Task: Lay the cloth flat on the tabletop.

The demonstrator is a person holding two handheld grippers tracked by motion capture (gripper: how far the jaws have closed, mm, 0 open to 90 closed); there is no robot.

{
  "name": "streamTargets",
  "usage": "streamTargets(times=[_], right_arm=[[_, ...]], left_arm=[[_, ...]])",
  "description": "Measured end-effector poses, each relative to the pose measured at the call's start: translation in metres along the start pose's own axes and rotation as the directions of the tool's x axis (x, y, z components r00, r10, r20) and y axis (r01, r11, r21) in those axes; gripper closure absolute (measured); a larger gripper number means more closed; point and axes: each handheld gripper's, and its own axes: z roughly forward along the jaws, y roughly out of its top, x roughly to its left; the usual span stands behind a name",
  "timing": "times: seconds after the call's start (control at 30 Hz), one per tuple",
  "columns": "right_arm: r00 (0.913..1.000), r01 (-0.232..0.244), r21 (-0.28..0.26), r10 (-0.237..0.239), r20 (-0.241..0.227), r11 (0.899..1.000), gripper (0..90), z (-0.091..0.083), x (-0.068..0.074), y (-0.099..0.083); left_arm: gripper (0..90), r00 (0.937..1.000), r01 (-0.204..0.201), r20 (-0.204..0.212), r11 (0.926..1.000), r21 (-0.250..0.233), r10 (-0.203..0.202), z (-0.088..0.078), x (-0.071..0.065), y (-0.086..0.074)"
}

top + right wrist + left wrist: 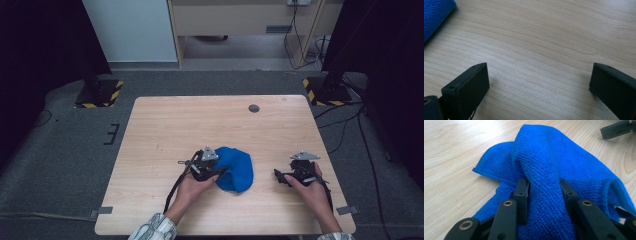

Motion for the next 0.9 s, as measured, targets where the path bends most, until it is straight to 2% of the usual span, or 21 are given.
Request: streamTargets(times=[0.07, 0.27, 0.37, 0.4, 0.43, 0.47, 0.5, 0.53, 0.6, 0.63, 0.67, 0.7, 0.8, 0.87, 0.9], right_arm=[[1.0, -0.001, 0.0, 0.001, 0.0, 1.0, 2.8, 0.0, 0.0, 0.0], [1.0, 0.0, -0.001, 0.0, 0.001, 1.0, 2.8, 0.0, 0.001, 0.0], [1.0, 0.005, 0.0, -0.005, -0.004, 1.0, 3.0, 0.0, 0.002, 0.0], [1.0, 0.005, 0.0, -0.005, -0.004, 1.0, 3.0, 0.0, 0.002, 0.0], [1.0, 0.006, 0.003, -0.006, -0.006, 1.0, 5.6, -0.001, 0.003, 0.001], [1.0, 0.006, 0.003, -0.006, -0.006, 1.0, 5.6, -0.001, 0.003, 0.001], [0.9999, 0.005, 0.007, -0.005, -0.012, 1.0, 7.7, -0.002, 0.003, 0.001], [0.9998, 0.015, -0.001, -0.015, -0.017, 1.0, 7.8, -0.003, 0.004, 0.002], [0.9991, 0.041, -0.04, -0.042, -0.008, 0.998, 7.2, -0.008, 0.008, 0.005], [0.9986, 0.048, -0.086, -0.05, -0.016, 0.995, 9.0, -0.015, 0.012, 0.008], [0.9986, 0.048, -0.086, -0.05, -0.016, 0.995, 9.0, -0.015, 0.012, 0.008], [0.9978, 0.062, -0.104, -0.064, -0.018, 0.993, 10.3, -0.018, 0.014, 0.01], [0.9947, 0.091, -0.131, -0.096, -0.036, 0.987, 14.1, -0.026, 0.026, 0.013], [0.9917, 0.108, -0.141, -0.116, -0.054, 0.984, 18.8, -0.03, 0.035, 0.014], [0.9883, 0.118, -0.158, -0.131, -0.078, 0.98, 24.1, -0.035, 0.044, 0.016]], left_arm=[[64.8, 0.9999, -0.01, -0.009, 0.9999, 0.014, 0.01, 0.004, 0.001, -0.002], [58.8, 0.9999, 0.008, -0.014, 0.9997, 0.023, -0.008, 0.011, 0.003, -0.007], [37.9, 0.9996, 0.005, -0.026, 0.9997, 0.022, -0.005, 0.012, 0.004, -0.007], [37.9, 0.9993, 0.003, -0.037, 0.9997, 0.023, -0.002, 0.012, 0.004, -0.006], [28.8, 0.9993, 0.006, -0.037, 0.9999, 0.01, -0.005, 0.009, 0.005, -0.005], [26.0, 0.9993, 0.006, -0.037, 0.9999, 0.01, -0.005, 0.009, 0.005, -0.005], [26.0, 0.9993, 0.009, -0.037, 1.0, -0.005, -0.009, 0.007, 0.006, -0.004], [22.0, 0.999, 0.014, -0.043, 0.9997, -0.02, -0.014, 0.004, 0.006, -0.003], [17.1, 0.9986, 0.024, -0.047, 0.9979, -0.059, -0.027, -0.005, 0.008, 0.0], [14.1, 0.9982, 0.036, -0.045, 0.9946, -0.098, -0.04, -0.014, 0.009, 0.003], [13.3, 0.9982, 0.036, -0.045, 0.9946, -0.098, -0.04, -0.014, 0.009, 0.003], [13.3, 0.9981, 0.042, -0.038, 0.9917, -0.121, -0.047, -0.019, 0.011, 0.005], [10.8, 0.9969, 0.068, -0.028, 0.9853, -0.156, -0.073, -0.028, 0.014, 0.008], [11.0, 0.9964, 0.065, -0.043, 0.9824, -0.175, -0.074, -0.033, 0.016, 0.009], [12.0, 0.9962, 0.064, -0.047, 0.9814, -0.181, -0.074, -0.037, 0.017, 0.009]])
